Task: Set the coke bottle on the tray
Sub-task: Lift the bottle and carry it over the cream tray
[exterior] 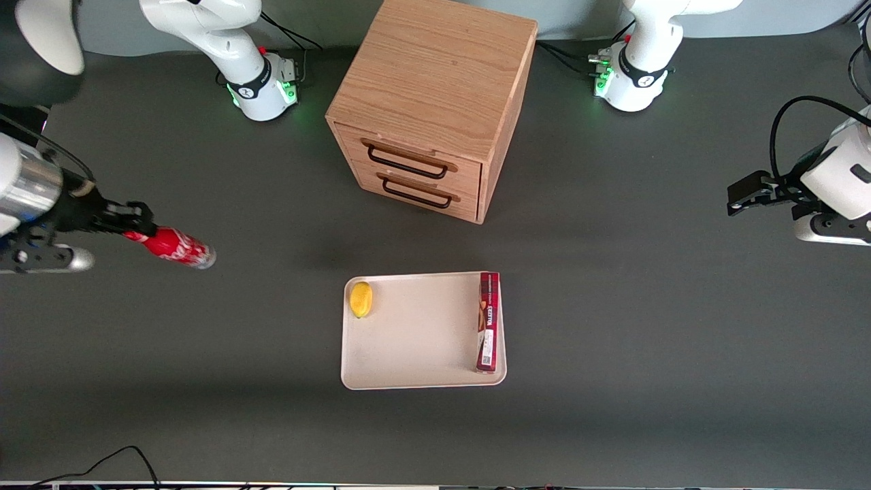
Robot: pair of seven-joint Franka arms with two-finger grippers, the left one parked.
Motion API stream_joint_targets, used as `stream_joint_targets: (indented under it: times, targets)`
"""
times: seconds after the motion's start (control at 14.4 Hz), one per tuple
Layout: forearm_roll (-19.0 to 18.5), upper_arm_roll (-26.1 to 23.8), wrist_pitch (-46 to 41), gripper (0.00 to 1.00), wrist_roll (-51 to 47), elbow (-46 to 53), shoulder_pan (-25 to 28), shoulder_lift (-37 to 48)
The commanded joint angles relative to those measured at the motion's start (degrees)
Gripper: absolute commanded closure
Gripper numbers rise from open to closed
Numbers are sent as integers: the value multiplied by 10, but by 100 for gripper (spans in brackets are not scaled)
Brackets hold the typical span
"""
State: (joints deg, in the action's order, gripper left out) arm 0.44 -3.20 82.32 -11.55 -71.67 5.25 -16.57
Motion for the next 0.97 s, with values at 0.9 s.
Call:
stream_joint_targets:
  times: [0.9]
  targets:
    - [2, 70, 247, 100, -230, 147, 206, -283]
